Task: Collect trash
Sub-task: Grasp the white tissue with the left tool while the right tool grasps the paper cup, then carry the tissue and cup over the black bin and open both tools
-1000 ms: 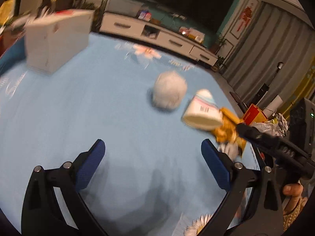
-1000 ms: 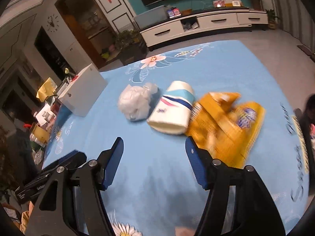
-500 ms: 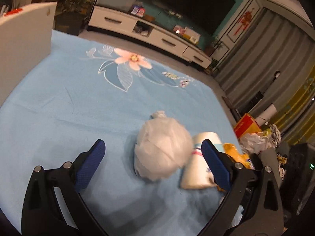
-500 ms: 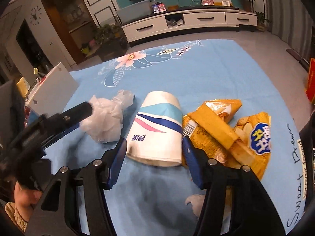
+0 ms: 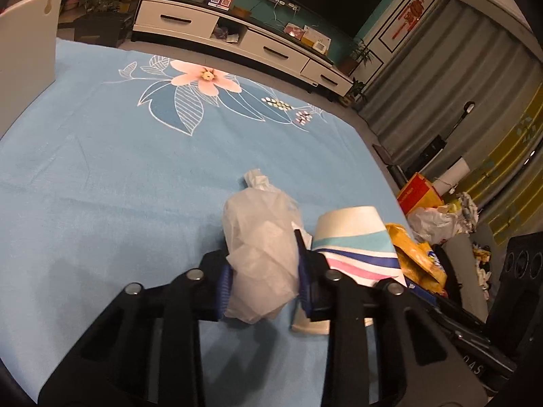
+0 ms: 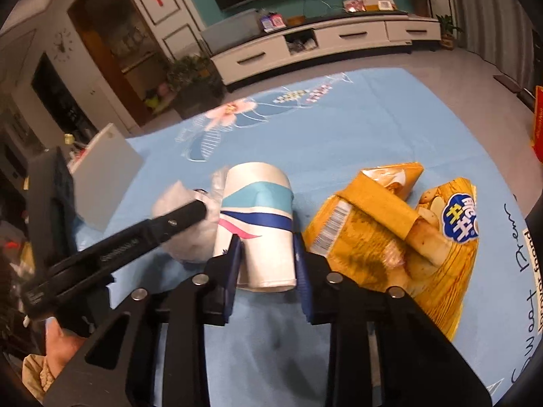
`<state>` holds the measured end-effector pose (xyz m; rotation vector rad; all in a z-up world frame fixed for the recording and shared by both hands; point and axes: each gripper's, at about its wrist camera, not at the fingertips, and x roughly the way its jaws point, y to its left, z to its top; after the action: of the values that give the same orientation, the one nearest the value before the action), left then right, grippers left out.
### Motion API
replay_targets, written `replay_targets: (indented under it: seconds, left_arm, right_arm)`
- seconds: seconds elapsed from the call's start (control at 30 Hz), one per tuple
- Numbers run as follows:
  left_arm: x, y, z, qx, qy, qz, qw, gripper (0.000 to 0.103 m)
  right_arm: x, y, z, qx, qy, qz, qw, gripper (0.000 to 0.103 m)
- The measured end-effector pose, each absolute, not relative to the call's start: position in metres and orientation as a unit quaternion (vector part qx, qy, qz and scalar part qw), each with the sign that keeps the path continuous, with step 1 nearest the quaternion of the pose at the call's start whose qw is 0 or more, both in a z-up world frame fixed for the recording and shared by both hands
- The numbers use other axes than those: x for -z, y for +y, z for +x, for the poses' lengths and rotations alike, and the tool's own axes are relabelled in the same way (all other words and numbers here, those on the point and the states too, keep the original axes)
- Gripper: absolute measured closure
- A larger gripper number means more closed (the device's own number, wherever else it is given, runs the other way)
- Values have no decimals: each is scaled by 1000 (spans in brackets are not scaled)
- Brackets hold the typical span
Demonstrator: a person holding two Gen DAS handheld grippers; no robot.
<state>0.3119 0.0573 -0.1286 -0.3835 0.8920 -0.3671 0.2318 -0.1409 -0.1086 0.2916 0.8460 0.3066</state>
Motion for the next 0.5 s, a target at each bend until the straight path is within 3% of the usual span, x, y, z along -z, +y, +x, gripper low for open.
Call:
replay_targets:
  seconds: [0.5]
  left_arm:
    - [75, 71, 192, 176, 389, -154, 891, 74]
  right_arm:
    - [53, -165, 127, -180, 344, 142, 911, 77]
